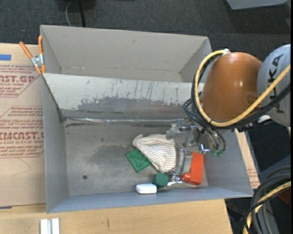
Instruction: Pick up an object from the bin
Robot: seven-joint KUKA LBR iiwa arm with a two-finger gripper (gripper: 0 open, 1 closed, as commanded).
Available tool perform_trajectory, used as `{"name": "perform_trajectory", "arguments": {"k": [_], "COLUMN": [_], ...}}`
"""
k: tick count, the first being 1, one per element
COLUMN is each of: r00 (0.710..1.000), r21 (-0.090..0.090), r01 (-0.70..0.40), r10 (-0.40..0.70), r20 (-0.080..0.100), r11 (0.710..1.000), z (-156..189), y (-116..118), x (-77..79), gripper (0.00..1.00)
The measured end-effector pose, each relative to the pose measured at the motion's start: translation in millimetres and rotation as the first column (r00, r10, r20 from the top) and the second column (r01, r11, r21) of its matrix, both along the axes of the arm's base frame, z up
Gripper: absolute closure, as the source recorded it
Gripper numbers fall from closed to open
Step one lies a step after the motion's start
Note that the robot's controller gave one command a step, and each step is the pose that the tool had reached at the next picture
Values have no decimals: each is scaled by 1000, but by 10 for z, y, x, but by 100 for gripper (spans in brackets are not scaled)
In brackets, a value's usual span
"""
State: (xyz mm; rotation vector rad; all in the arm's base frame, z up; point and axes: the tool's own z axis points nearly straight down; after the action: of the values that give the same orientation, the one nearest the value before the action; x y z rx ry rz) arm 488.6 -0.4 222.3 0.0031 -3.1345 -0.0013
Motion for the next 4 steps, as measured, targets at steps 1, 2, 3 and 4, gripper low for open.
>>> {"name": "perform_trajectory", "arguments": {"k": [1,2,3,4], "r00": [1000,1000,1000,983], "r21": [0,0,0,0], "r01": [0,-5,-6,183], "r10": [0,5,6,-183], "r20": [8,10,3,6], "r11": [1000,1000,1000,983], "z": [44,-677,-1358,-1064], "y": [0,-53,-56,180], "x": [15,-22,-41,-67], "gripper": [0,0,0,0]}}
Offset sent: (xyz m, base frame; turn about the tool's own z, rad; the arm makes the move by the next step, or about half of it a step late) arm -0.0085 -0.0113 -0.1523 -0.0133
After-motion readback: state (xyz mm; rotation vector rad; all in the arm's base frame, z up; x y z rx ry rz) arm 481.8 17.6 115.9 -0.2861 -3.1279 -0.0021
